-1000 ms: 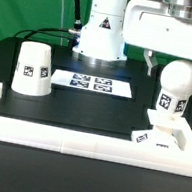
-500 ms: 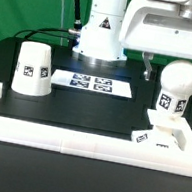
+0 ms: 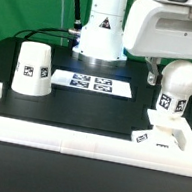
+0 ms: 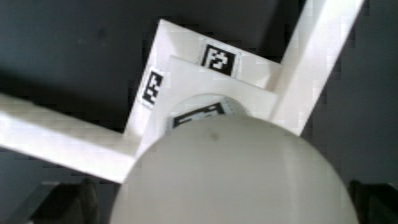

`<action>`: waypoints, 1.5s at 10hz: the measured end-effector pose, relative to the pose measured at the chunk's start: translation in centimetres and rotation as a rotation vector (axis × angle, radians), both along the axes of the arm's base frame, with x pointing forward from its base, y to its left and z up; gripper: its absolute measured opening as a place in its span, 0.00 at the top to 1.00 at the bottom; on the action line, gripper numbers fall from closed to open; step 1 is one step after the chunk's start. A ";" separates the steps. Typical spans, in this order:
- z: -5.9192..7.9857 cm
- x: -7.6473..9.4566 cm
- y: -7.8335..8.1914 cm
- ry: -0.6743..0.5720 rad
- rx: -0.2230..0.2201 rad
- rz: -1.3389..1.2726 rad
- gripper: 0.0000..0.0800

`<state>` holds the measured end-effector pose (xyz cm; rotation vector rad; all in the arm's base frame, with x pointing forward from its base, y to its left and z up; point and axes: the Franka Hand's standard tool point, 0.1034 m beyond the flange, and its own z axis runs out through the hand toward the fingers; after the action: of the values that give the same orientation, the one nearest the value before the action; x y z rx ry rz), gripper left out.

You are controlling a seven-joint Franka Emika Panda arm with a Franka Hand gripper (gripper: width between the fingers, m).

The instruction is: Assemble lamp

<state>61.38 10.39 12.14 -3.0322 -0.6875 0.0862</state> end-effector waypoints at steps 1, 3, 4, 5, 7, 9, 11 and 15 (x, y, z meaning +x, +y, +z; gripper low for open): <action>0.0 0.0 0.0 0.000 0.001 0.024 0.13; 0.0 0.0 -0.1 -0.001 0.004 0.052 0.28; 0.0 0.0 -0.1 -0.001 0.004 0.052 0.28; 0.0 0.0 -0.1 -0.001 0.004 0.045 0.28; 0.0 0.0 -0.1 0.000 0.003 0.022 0.28; 0.0 0.0 -0.2 -0.005 0.012 -0.214 0.28; -0.1 -0.4 -0.3 -0.001 0.016 -0.444 0.28; 0.0 -0.3 0.0 0.016 -0.003 -0.855 0.28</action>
Offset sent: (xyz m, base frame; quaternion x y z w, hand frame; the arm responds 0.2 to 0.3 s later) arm 0.0000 0.0000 0.0000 0.0000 0.0000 0.0000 1.0000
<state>61.05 10.39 12.15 -3.0241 0.6279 0.0827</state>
